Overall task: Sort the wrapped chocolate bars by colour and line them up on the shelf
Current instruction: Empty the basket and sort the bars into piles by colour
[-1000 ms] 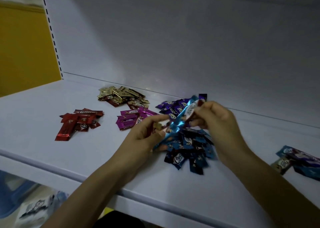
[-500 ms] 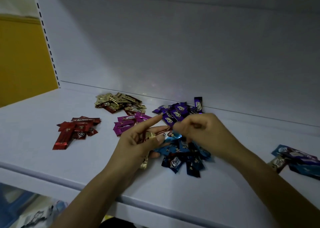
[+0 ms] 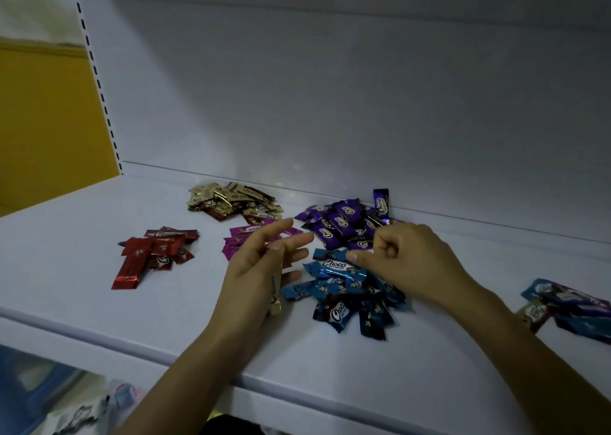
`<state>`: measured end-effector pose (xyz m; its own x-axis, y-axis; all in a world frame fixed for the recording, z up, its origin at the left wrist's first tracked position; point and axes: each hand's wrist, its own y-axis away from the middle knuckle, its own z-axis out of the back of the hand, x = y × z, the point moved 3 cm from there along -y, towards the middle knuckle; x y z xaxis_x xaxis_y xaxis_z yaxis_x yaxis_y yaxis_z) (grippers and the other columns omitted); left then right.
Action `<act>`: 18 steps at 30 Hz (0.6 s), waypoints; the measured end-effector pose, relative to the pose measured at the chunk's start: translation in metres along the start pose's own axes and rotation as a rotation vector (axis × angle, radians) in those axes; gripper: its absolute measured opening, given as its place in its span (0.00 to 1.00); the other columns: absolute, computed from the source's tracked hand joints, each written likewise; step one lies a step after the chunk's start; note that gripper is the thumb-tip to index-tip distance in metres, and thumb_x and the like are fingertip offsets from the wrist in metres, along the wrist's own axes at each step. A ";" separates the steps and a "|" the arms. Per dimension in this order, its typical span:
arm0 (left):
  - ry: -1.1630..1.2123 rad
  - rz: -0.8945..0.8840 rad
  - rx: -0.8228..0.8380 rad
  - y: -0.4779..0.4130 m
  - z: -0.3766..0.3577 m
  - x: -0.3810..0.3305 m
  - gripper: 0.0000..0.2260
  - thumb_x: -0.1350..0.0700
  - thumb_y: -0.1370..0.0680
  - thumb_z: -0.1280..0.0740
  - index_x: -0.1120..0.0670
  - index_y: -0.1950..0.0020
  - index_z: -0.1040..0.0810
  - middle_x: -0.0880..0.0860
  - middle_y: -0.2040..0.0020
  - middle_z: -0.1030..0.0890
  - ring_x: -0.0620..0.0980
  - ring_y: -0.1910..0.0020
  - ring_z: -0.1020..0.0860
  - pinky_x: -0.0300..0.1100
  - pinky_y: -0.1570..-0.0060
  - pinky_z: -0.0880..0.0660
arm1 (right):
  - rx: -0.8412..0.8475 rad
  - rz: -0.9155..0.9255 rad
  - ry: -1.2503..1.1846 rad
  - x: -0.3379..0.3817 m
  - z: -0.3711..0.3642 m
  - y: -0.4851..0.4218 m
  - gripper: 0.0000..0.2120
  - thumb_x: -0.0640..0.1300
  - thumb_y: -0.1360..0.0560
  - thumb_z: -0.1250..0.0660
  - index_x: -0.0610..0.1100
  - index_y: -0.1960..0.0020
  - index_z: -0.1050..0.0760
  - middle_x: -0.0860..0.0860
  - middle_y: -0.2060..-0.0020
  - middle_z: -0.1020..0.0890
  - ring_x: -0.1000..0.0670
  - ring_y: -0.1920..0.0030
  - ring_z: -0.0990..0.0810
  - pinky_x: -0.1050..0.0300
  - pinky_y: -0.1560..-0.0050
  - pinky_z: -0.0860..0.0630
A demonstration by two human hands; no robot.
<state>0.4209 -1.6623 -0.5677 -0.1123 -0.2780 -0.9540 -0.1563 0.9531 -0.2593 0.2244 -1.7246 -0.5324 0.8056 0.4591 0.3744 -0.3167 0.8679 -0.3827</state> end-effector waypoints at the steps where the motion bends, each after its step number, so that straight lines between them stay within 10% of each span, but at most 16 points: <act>1: -0.052 -0.061 -0.006 0.001 0.000 -0.001 0.14 0.56 0.17 0.45 0.43 0.36 0.27 0.40 0.45 0.17 0.39 0.44 0.21 0.34 0.51 0.25 | -0.046 0.002 0.032 0.001 0.002 -0.001 0.22 0.63 0.31 0.33 0.48 0.71 0.34 0.53 0.76 0.30 0.56 0.74 0.33 0.60 0.69 0.34; 5: -0.137 -0.217 0.035 0.007 -0.006 -0.007 0.19 0.49 0.19 0.44 0.36 0.28 0.36 0.29 0.40 0.25 0.28 0.36 0.32 0.32 0.40 0.35 | 0.097 0.041 -0.359 0.031 -0.002 0.001 0.18 0.65 0.33 0.34 0.50 0.63 0.25 0.56 0.69 0.22 0.60 0.68 0.25 0.59 0.63 0.27; 11: 0.071 -0.218 0.019 -0.003 0.008 -0.018 0.22 0.47 0.24 0.42 0.31 0.32 0.41 0.35 0.40 0.22 0.31 0.44 0.23 0.27 0.57 0.24 | 0.276 0.195 -0.679 0.099 -0.023 -0.008 0.03 0.40 0.25 0.32 0.42 0.58 0.24 0.50 0.66 0.19 0.50 0.64 0.19 0.55 0.58 0.21; 14: -0.330 -0.311 0.072 -0.001 0.033 -0.023 0.25 0.40 0.22 0.44 0.31 0.29 0.52 0.25 0.36 0.37 0.19 0.41 0.35 0.17 0.51 0.35 | 0.269 -0.003 -0.840 0.103 -0.029 -0.020 0.06 0.41 0.24 0.34 0.43 0.59 0.26 0.49 0.71 0.21 0.51 0.72 0.22 0.59 0.69 0.25; 18: -1.181 -0.322 0.258 0.003 0.061 -0.007 0.30 0.38 0.21 0.44 0.42 0.23 0.53 0.38 0.25 0.44 0.36 0.27 0.45 0.32 0.29 0.46 | 0.234 -0.284 -0.938 0.109 -0.048 -0.058 0.06 0.43 0.23 0.35 0.42 0.58 0.26 0.52 0.73 0.21 0.53 0.76 0.27 0.61 0.73 0.30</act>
<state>0.4814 -1.6498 -0.5709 0.8643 -0.3525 -0.3588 0.1985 0.8945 -0.4007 0.3544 -1.7342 -0.5100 0.1790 0.1062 0.9781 -0.3455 0.9376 -0.0386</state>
